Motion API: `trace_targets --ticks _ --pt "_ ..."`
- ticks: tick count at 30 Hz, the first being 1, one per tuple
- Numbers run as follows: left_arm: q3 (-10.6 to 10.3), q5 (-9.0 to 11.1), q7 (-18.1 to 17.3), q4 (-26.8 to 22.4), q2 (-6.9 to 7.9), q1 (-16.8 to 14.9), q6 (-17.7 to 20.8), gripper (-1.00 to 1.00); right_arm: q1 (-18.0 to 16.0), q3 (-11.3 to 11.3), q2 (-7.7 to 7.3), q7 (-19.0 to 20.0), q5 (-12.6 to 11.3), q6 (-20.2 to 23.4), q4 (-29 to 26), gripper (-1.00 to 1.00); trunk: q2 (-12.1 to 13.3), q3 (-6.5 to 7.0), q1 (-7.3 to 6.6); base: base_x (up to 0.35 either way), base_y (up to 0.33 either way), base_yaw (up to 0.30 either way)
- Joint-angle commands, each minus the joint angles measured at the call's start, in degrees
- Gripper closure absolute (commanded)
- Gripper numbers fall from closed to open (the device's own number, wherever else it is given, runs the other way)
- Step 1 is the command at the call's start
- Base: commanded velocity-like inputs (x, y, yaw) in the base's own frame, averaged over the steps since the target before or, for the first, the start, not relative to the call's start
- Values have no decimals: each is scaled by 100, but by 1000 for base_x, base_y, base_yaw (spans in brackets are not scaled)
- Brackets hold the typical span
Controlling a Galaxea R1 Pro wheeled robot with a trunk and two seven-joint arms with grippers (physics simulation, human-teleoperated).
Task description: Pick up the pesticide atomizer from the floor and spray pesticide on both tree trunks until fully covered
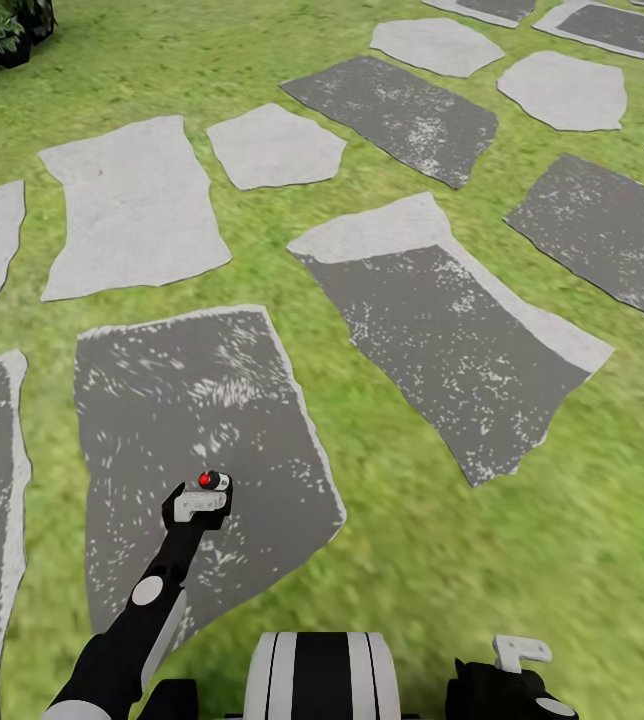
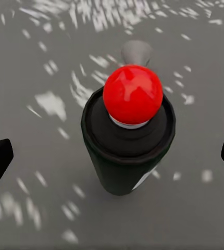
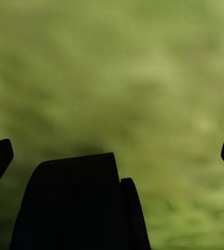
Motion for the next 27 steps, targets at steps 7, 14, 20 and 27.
trace_targets --ticks 7,14,20,27 --pt "-7 0 0 0 -8 0 -6 -100 0 -4 0 0 0 1 0 -100 0 0 0 14 0 0" --pt "-7 0 0 0 -9 0 -8 -100 0 -6 0 0 0 2 -1 -100 0 0 0 1 0 0" --pt "-7 0 0 0 -8 0 -6 -100 0 -7 0 0 0 0 0 -100 0 0 0 54 -12 0" --pt "-7 0 0 0 -9 0 -6 -100 0 -7 0 0 0 1 0 -100 0 0 0 26 -7 0"
